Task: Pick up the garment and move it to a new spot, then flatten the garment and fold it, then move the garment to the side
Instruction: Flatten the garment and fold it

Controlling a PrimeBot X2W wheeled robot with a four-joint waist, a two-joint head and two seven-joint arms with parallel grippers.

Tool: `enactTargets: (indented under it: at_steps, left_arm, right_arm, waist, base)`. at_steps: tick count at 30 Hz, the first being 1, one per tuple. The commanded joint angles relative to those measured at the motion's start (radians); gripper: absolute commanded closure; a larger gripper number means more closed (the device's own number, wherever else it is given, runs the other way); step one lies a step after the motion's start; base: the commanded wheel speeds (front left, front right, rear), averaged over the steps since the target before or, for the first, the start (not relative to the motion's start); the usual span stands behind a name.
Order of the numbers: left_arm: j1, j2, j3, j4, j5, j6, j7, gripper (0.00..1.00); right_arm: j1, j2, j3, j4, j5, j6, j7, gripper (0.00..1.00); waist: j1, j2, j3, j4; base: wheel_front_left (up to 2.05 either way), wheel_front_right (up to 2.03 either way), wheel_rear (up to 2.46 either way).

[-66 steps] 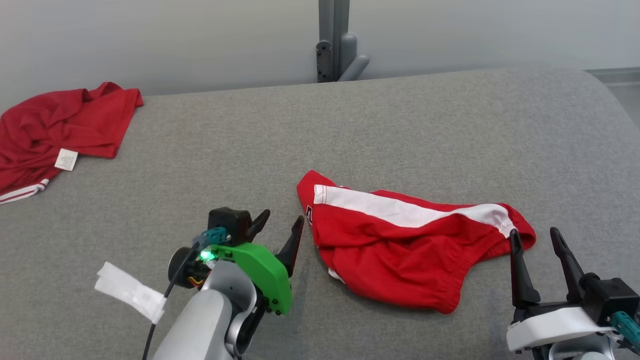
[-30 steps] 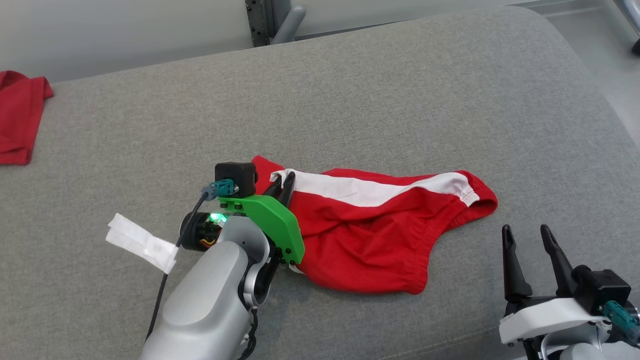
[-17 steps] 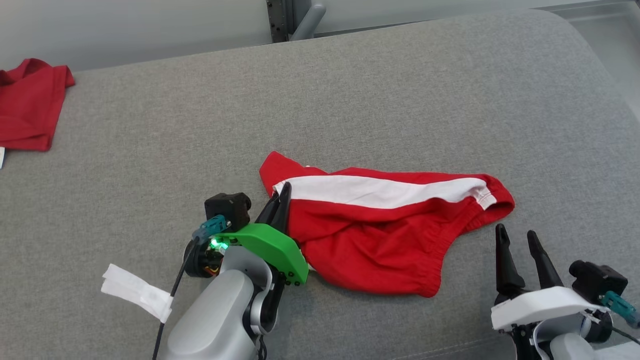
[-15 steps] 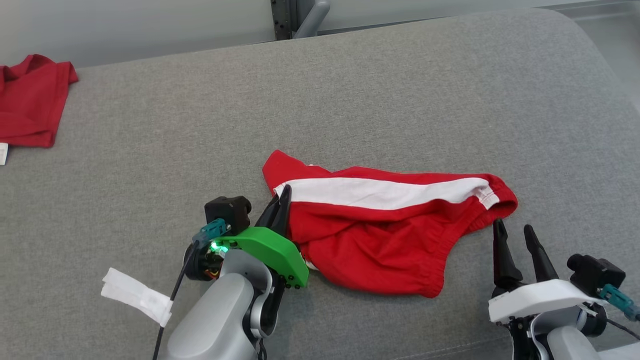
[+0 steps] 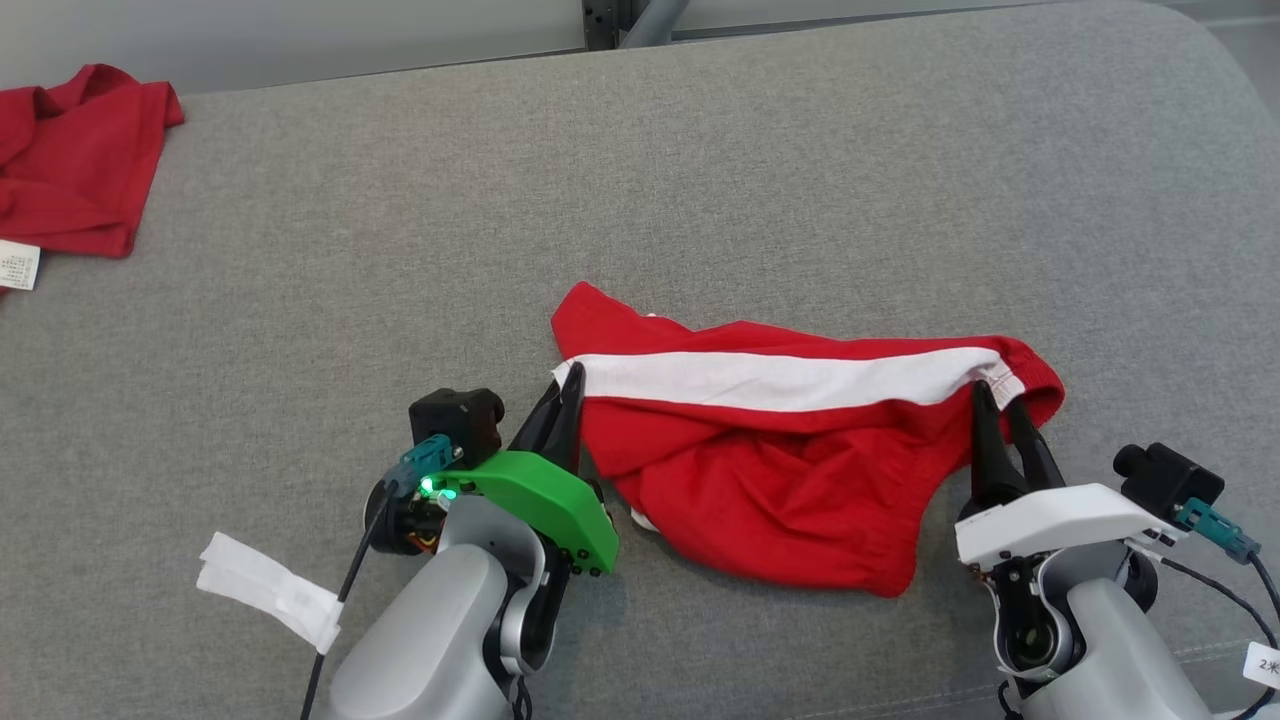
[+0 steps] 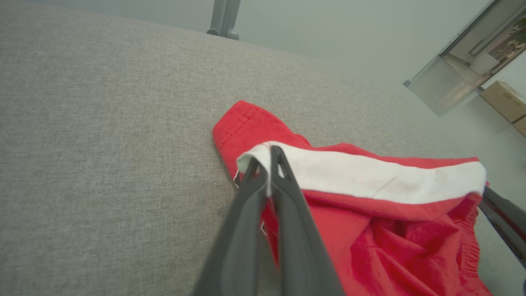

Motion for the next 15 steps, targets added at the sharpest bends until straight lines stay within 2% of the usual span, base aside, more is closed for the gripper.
enactTargets:
  at_steps: [1,4,10,13,14,15]
  left_arm:
    - [-0.005,0.007,0.0,-0.005,0.013,0.005,0.002,1.0]
    - [-0.003,0.012,-0.001,-0.01,0.012,0.008,0.002,1.0]
    - [0.0,0.019,-0.001,-0.015,0.011,0.012,0.0,1.0]
    - [0.0,0.022,-0.002,-0.017,0.01,0.013,-0.002,1.0]
    - [0.0,0.024,-0.002,-0.018,0.009,0.013,-0.003,1.0]
    - [0.0,0.026,-0.001,-0.018,0.008,0.013,-0.004,1.0]
  right_arm:
    - [-0.016,-0.003,0.006,0.012,0.015,0.0,-0.001,0.29]
    - [-0.041,-0.002,0.015,0.037,0.041,0.0,-0.001,0.51]
    - [-0.072,-0.003,-0.001,0.076,0.023,0.0,-0.001,0.6]
    - [-0.086,-0.003,-0.013,0.084,0.015,0.0,-0.001,0.71]
    - [-0.091,-0.003,-0.017,0.089,0.006,0.0,-0.001,0.91]
    - [-0.094,-0.002,-0.013,0.091,0.007,0.0,-0.001,1.0]
  waist:
    - [0.0,0.0,0.004,0.003]
    - [0.0,0.0,0.007,0.004]
    - [0.0,0.0,0.01,0.007]
    - [0.0,0.0,0.012,0.009]
    - [0.0,0.0,0.012,0.008]
    - [0.0,0.0,0.011,0.008]
  base:
    - [0.0,0.0,0.0]
    - [0.0,0.0,0.0]
    - [0.0,0.0,0.0]
    - [0.0,0.0,0.0]
    - [0.0,0.0,0.0]
    - [0.0,0.0,0.0]
